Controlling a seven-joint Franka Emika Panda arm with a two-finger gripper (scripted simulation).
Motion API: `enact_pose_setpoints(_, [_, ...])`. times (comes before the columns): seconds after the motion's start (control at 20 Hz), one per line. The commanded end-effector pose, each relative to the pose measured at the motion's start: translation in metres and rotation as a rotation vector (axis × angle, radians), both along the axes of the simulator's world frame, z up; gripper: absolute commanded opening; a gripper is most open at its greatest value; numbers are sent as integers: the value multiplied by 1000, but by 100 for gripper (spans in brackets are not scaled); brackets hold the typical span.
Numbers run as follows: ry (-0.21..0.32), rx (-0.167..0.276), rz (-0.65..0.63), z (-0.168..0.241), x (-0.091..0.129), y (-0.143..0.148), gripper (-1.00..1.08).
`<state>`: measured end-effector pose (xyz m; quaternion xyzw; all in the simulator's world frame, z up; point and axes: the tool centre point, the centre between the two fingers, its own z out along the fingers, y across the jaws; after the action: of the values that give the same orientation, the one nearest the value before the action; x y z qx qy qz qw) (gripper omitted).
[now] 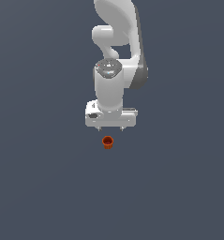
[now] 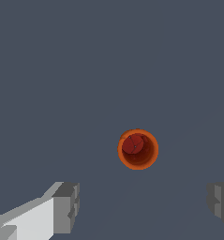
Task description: Pick up the object and move it to a goal position.
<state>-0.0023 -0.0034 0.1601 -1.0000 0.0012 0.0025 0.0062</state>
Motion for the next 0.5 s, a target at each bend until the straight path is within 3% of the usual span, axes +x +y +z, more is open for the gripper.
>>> enact_pose_setpoints(0.0, [0,0,0,0,0,0,100])
enact_pose_setpoints(0.45, [-5,-13,17,12,4,11,100])
